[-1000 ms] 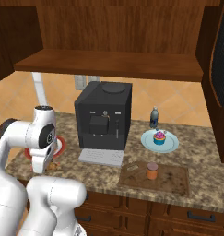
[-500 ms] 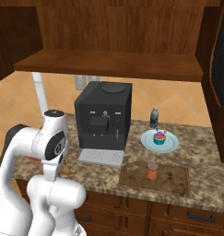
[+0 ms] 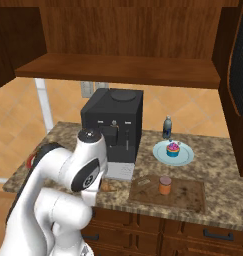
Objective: From the different types of pastries on the counter, select a croissant and place it on the cutting board. Then retrieve a jar of jam from the cabinet and place it alongside the croissant on the cutting board.
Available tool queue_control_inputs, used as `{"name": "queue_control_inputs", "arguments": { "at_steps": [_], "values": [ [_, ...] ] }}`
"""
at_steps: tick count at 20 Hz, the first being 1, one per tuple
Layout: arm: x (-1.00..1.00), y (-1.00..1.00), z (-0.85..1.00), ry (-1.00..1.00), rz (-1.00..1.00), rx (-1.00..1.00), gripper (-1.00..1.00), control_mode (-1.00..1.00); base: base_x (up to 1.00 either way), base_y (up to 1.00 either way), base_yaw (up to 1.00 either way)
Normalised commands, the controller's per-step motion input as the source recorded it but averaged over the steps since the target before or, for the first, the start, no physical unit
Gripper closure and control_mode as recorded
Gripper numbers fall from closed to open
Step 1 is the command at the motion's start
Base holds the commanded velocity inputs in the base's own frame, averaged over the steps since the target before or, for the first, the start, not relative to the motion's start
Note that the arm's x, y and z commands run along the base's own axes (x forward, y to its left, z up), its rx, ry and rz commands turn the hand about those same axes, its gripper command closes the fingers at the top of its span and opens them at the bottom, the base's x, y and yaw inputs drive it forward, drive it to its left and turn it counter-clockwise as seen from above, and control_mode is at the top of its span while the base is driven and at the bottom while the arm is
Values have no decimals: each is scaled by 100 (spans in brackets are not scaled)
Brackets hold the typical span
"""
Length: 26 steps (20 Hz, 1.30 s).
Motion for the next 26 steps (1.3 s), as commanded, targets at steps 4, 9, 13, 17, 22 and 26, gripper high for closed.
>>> {"name": "queue_control_inputs", "arguments": {
  "at_steps": [4,9,13,17,22,26],
  "values": [
    [-18,-100,-6,-39,-2,-6,100,-100,0,0,0],
    [-2,-80,-4,-40,0,-8,100,-100,0,0,0],
    [35,-22,0,-6,0,-1,100,-100,0,0,0],
    [0,-33,0,14,0,-5,100,-100,0,0,0],
    [5,-33,0,17,0,-5,100,-100,0,0,0],
    [17,-54,0,4,0,-8,100,-100,0,0,0]
  ]
}}
